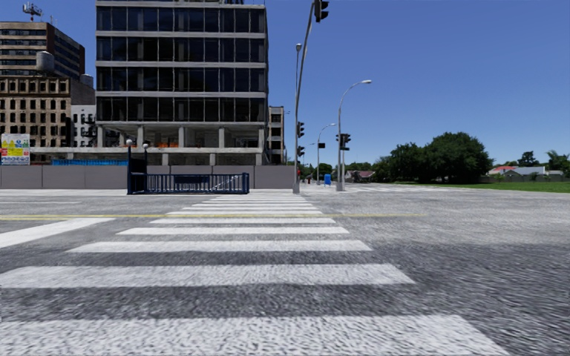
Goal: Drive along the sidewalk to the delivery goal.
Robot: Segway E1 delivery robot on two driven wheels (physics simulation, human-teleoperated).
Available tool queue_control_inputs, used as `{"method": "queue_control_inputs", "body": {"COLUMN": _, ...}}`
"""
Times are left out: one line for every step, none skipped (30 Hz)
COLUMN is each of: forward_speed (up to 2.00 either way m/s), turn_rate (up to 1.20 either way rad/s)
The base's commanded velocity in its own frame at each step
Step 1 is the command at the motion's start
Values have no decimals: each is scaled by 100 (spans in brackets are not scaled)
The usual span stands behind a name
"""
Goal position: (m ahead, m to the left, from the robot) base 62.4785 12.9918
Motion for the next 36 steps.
{"method": "queue_control_inputs", "body": {"forward_speed": 200, "turn_rate": 0}}
{"method": "queue_control_inputs", "body": {"forward_speed": 200, "turn_rate": 0}}
{"method": "queue_control_inputs", "body": {"forward_speed": 200, "turn_rate": 0}}
{"method": "queue_control_inputs", "body": {"forward_speed": 200, "turn_rate": 0}}
{"method": "queue_control_inputs", "body": {"forward_speed": 200, "turn_rate": 0}}
{"method": "queue_control_inputs", "body": {"forward_speed": 200, "turn_rate": 0}}
{"method": "queue_control_inputs", "body": {"forward_speed": 200, "turn_rate": 0}}
{"method": "queue_control_inputs", "body": {"forward_speed": 200, "turn_rate": 0}}
{"method": "queue_control_inputs", "body": {"forward_speed": 200, "turn_rate": 0}}
{"method": "queue_control_inputs", "body": {"forward_speed": 200, "turn_rate": 0}}
{"method": "queue_control_inputs", "body": {"forward_speed": 200, "turn_rate": 0}}
{"method": "queue_control_inputs", "body": {"forward_speed": 200, "turn_rate": 0}}
{"method": "queue_control_inputs", "body": {"forward_speed": 200, "turn_rate": 0}}
{"method": "queue_control_inputs", "body": {"forward_speed": 200, "turn_rate": 0}}
{"method": "queue_control_inputs", "body": {"forward_speed": 200, "turn_rate": 0}}
{"method": "queue_control_inputs", "body": {"forward_speed": 200, "turn_rate": 0}}
{"method": "queue_control_inputs", "body": {"forward_speed": 200, "turn_rate": 0}}
{"method": "queue_control_inputs", "body": {"forward_speed": 200, "turn_rate": 0}}
{"method": "queue_control_inputs", "body": {"forward_speed": 200, "turn_rate": 0}}
{"method": "queue_control_inputs", "body": {"forward_speed": 200, "turn_rate": 0}}
{"method": "queue_control_inputs", "body": {"forward_speed": 200, "turn_rate": 0}}
{"method": "queue_control_inputs", "body": {"forward_speed": 200, "turn_rate": 0}}
{"method": "queue_control_inputs", "body": {"forward_speed": 200, "turn_rate": 0}}
{"method": "queue_control_inputs", "body": {"forward_speed": 200, "turn_rate": 0}}
{"method": "queue_control_inputs", "body": {"forward_speed": 200, "turn_rate": 0}}
{"method": "queue_control_inputs", "body": {"forward_speed": 200, "turn_rate": 0}}
{"method": "queue_control_inputs", "body": {"forward_speed": 200, "turn_rate": 0}}
{"method": "queue_control_inputs", "body": {"forward_speed": 200, "turn_rate": 0}}
{"method": "queue_control_inputs", "body": {"forward_speed": 200, "turn_rate": 0}}
{"method": "queue_control_inputs", "body": {"forward_speed": 200, "turn_rate": 0}}
{"method": "queue_control_inputs", "body": {"forward_speed": 200, "turn_rate": 0}}
{"method": "queue_control_inputs", "body": {"forward_speed": 200, "turn_rate": 0}}
{"method": "queue_control_inputs", "body": {"forward_speed": 200, "turn_rate": 0}}
{"method": "queue_control_inputs", "body": {"forward_speed": 200, "turn_rate": 0}}
{"method": "queue_control_inputs", "body": {"forward_speed": 200, "turn_rate": 0}}
{"method": "queue_control_inputs", "body": {"forward_speed": 200, "turn_rate": 0}}
